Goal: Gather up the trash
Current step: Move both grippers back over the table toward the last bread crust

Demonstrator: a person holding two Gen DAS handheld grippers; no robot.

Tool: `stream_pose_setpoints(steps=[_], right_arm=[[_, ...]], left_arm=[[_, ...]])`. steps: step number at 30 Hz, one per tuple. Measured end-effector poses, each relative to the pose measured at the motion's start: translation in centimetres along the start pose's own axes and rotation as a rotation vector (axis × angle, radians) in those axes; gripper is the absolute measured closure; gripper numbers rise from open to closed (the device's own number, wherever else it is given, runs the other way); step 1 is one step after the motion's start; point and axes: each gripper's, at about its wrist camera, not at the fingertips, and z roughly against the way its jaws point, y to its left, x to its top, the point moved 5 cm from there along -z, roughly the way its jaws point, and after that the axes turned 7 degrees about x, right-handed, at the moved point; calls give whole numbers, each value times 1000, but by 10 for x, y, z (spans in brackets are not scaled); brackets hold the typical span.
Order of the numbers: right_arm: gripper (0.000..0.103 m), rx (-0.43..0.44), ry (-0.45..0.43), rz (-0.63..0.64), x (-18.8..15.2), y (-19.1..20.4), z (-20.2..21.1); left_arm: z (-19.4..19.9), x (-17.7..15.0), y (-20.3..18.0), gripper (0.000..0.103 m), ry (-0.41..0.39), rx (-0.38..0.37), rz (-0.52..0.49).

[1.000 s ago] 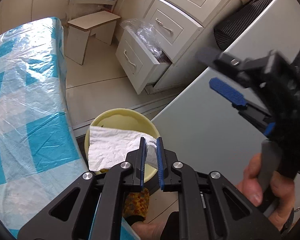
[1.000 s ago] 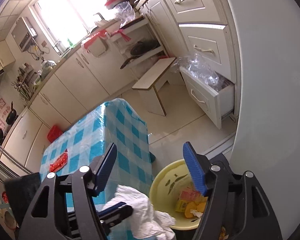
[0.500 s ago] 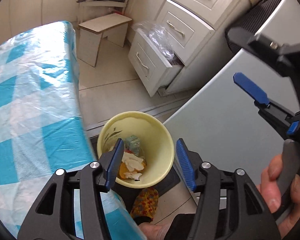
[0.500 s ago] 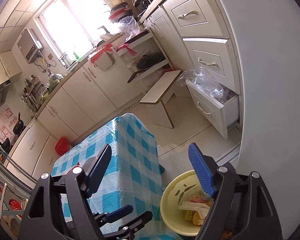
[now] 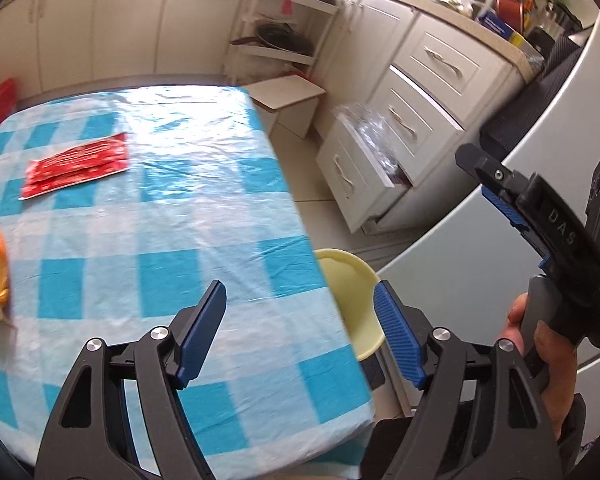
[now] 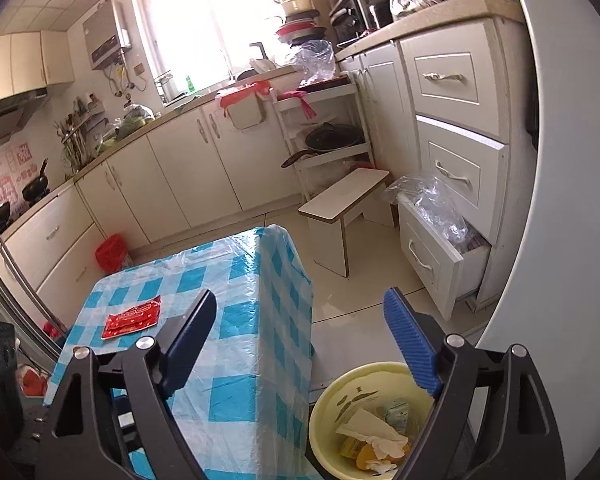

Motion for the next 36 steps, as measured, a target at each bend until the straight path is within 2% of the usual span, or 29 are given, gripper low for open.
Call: stream_pose_setpoints(steps=[7, 15, 26, 36], right_arm=[[17, 5, 24, 88, -8, 25, -7], [15, 23, 39, 164, -13, 55, -13], [14, 27, 66, 215, -19, 75, -23], [14, 35, 94, 264, -26, 96, -35]], left_arm=[[19, -9, 44, 28, -21, 61, 51], [21, -16, 66, 28, -19, 78, 85], [28, -11, 98, 27, -41, 97, 134], [49, 0, 153, 25, -78, 159, 187]])
